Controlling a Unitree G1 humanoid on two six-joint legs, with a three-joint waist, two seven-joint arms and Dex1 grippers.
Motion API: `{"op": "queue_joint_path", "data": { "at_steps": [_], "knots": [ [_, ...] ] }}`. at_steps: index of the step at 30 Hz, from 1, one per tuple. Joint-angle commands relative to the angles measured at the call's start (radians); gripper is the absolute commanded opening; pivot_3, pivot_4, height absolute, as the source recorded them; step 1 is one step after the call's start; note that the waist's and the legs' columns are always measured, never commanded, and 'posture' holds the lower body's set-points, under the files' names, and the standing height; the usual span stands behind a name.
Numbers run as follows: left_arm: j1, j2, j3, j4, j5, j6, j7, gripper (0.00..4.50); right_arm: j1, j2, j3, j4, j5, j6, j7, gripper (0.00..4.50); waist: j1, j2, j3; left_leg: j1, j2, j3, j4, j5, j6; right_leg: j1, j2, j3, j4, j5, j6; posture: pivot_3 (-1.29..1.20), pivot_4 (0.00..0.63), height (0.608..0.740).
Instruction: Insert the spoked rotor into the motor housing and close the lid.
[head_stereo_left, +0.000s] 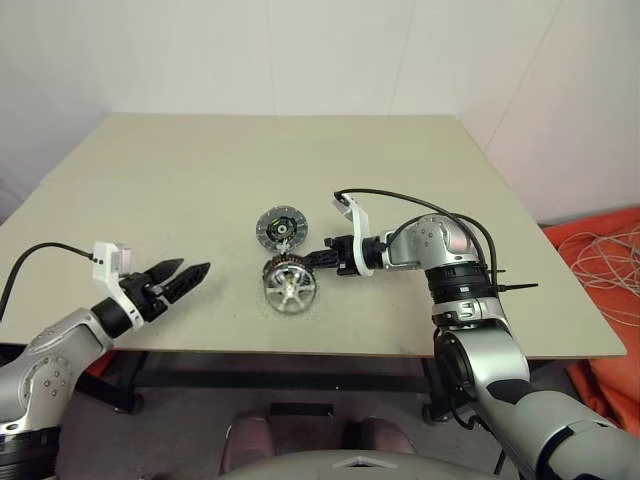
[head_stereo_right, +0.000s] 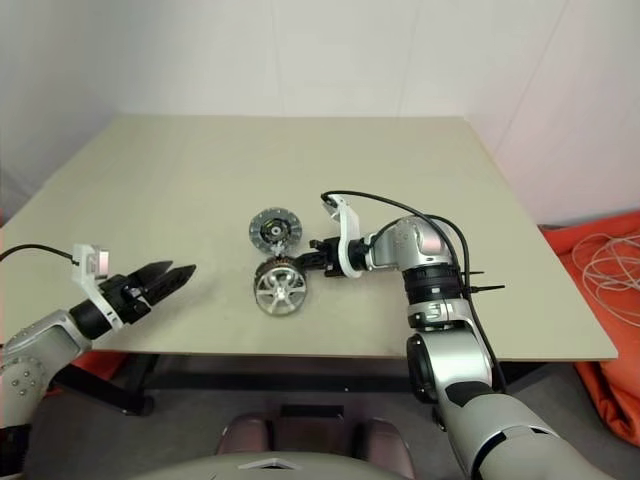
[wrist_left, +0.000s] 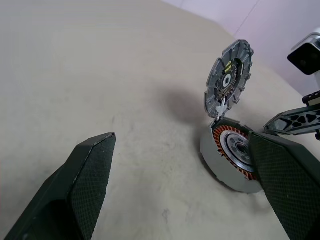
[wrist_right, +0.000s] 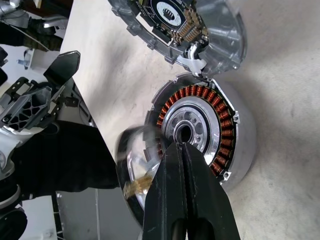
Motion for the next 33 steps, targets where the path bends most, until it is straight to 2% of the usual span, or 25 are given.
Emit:
{"op": "queue_joint_path", "data": {
  "at_steps": [1, 8, 12, 17, 20, 28, 31, 33],
  "knots": [
    [-0.028, -0.002, 0.004, -0.022, 0.004, 0.003, 0.006, 4.50, -0.036, -0.002, -0.024, -0.031, 0.030, -0.012, -0.001, 0.03, 0.000, 0.000, 0.000, 0.000, 0.000, 0.000, 0.000, 0.000, 0.000, 0.000, 0.000, 0.000, 0.000, 0.000, 0.000, 0.00, 0.000, 0.740],
    [-0.040, -0.015, 0.002, -0.022, 0.011, 0.016, 0.009, 4.50, -0.036, -0.027, -0.006, -0.047, 0.025, -0.084, 0.011, 0.03, -0.001, 0.000, 0.000, 0.000, 0.000, 0.000, 0.000, 0.000, 0.000, 0.000, 0.000, 0.000, 0.000, 0.000, 0.000, 0.00, 0.000, 0.740],
    [-0.046, -0.021, -0.002, -0.024, 0.013, 0.026, 0.011, 4.50, -0.023, -0.068, 0.031, -0.079, 0.030, -0.159, 0.069, 0.03, 0.000, 0.000, 0.000, 0.000, 0.000, 0.000, 0.000, 0.000, 0.000, 0.000, 0.000, 0.000, 0.000, 0.000, 0.000, 0.00, 0.000, 0.740],
    [-0.046, -0.021, -0.001, -0.023, 0.011, 0.035, 0.011, 4.50, -0.018, -0.116, 0.014, -0.106, 0.071, -0.116, 0.100, 0.03, -0.001, 0.000, 0.000, 0.000, 0.000, 0.000, 0.000, 0.000, 0.000, 0.000, 0.000, 0.000, 0.000, 0.000, 0.000, 0.00, 0.000, 0.740],
    [-0.045, -0.020, -0.001, -0.023, 0.011, 0.040, 0.011, 4.50, 0.001, -0.147, -0.001, -0.147, 0.107, -0.047, 0.114, 0.59, 0.001, 0.000, 0.000, 0.000, 0.000, 0.000, 0.000, 0.000, 0.000, 0.000, 0.000, 0.000, 0.000, 0.000, 0.000, 0.00, 0.000, 0.740],
    [-0.035, -0.021, -0.009, -0.028, 0.011, 0.055, 0.011, 4.50, 0.112, -0.154, -0.071, -0.259, 0.201, 0.161, 0.067, 3.31, 0.005, 0.000, 0.000, 0.000, 0.000, 0.000, 0.000, 0.000, 0.000, 0.000, 0.000, 0.000, 0.000, 0.000, 0.000, 0.00, 0.000, 0.740],
    [-0.034, -0.022, -0.011, -0.027, 0.011, 0.059, 0.009, 4.50, 0.164, -0.142, -0.077, -0.241, 0.326, 0.175, 0.019, 4.39, 0.005, 0.000, 0.000, 0.000, 0.000, 0.000, 0.000, 0.000, 0.000, 0.001, 0.000, 0.000, 0.000, 0.000, 0.000, 0.00, 0.000, 0.740],
    [-0.035, -0.021, -0.011, -0.025, 0.012, 0.061, 0.008, 4.50, 0.178, -0.131, -0.086, -0.226, 0.402, 0.175, -0.030, 4.45, 0.004, 0.000, 0.000, 0.001, 0.000, 0.000, 0.000, 0.000, 0.000, 0.001, 0.000, 0.000, 0.000, 0.000, 0.000, 0.00, 0.000, 0.740]
  ]
}}
